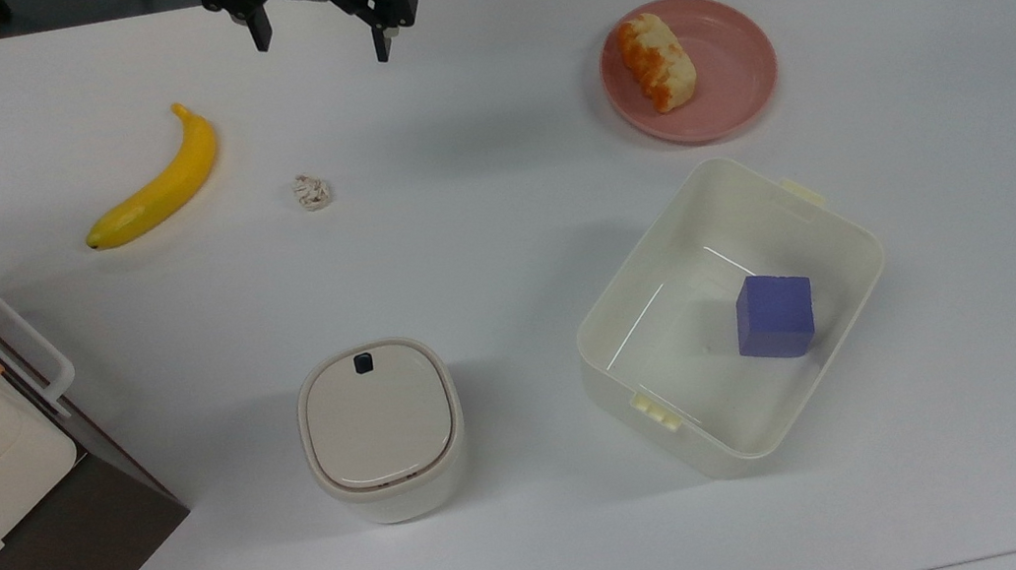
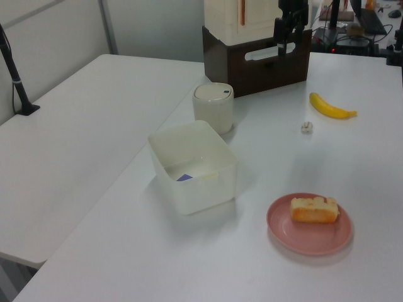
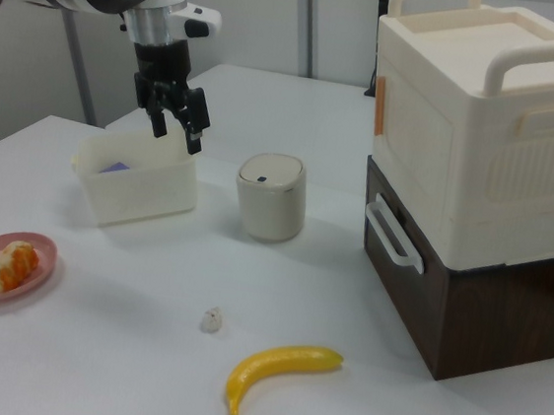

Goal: Put the bread on the table
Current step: 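Move the open gripper toward the bread on the pink plate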

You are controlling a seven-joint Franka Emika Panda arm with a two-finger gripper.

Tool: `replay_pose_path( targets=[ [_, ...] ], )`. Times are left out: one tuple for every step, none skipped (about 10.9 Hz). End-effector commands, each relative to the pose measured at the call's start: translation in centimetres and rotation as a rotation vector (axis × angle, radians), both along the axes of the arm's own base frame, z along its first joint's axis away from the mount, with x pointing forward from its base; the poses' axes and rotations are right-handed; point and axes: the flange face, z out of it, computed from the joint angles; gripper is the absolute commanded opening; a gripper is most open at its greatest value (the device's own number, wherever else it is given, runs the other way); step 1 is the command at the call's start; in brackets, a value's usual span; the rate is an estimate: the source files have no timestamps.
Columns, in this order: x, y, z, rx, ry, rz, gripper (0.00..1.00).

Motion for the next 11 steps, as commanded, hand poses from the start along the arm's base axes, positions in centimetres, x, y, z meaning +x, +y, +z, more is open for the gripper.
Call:
replay_pose_path(
  targets=[
    [-1.6, 3.3, -3.0, -0.006, 0.089, 0.111, 1.00],
    [-2.3, 4.7, -5.1, -0.049, 0.138, 0.171, 1.00],
    [-3.2, 7.7, -7.8, -0.114, 0.198, 0.258, 1.00],
    [-4.6, 10.6, -10.9, -0.225, 0.265, 0.371, 1.00],
    [-5.9, 12.8, -13.1, -0.314, 0.308, 0.453, 1.00],
    [-6.7, 14.2, -14.0, -0.334, 0.330, 0.489, 1.00],
    [-7.5, 16.0, -14.1, -0.334, 0.330, 0.516, 1.00],
    [-8.6, 18.4, -14.1, -0.325, 0.323, 0.546, 1.00],
    [-10.0, 21.4, -14.3, -0.271, 0.312, 0.553, 1.00],
    [-11.0, 24.3, -14.4, -0.217, 0.279, 0.534, 1.00],
    [-11.7, 27.0, -14.3, -0.160, 0.219, 0.518, 1.00]
  ],
)
